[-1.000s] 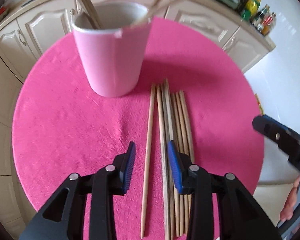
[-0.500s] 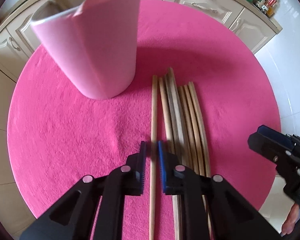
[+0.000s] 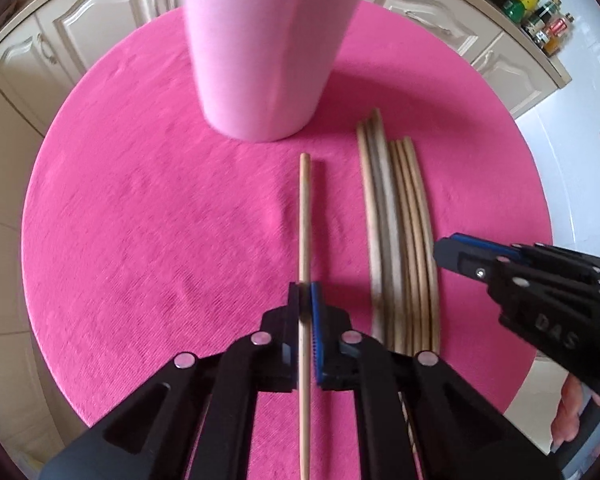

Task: Organize utensils
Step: 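Close the right tool on a chopstick while the left tool holds its own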

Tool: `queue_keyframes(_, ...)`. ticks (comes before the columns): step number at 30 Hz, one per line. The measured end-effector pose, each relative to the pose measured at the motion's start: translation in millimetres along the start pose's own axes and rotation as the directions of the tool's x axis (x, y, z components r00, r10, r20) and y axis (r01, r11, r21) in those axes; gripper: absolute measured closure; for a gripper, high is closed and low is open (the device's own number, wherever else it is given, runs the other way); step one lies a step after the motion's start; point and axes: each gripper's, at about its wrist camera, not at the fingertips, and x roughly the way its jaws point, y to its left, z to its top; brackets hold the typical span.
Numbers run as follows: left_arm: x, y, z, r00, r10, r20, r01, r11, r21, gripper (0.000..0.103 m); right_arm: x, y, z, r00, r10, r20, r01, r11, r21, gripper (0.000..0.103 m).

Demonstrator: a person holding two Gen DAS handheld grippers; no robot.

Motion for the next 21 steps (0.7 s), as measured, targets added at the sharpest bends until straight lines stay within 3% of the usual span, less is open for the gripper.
queue_keyframes(15, -13.1, 17.8, -6.4, 0.999, -0.027, 0.03, 0.029, 0.998, -0.051, 0.097, 17.3, 24.3, 28.5, 0.986, -0.126, -0.11, 0.124, 0.992, -0.029, 0.092)
queue_keyframes(18, -15.5, 17.9, -7.3, 0.999, -0.031, 0.035, 0.033, 0.998, -0.051, 0.097, 26.7, 35.0, 32.7, 0.98, -0.162, -0.111, 0.157, 0.986, -0.056, 0.095)
queue_keyframes(21, -23.5, 21.7, -12.4, 0.998, -0.035, 0.045, 0.037, 0.998, -0.047, 0.097, 28.4, 36.4, 29.5, 0.985, -0.146, -0.094, 0.141, 0.988, -0.062, 0.095)
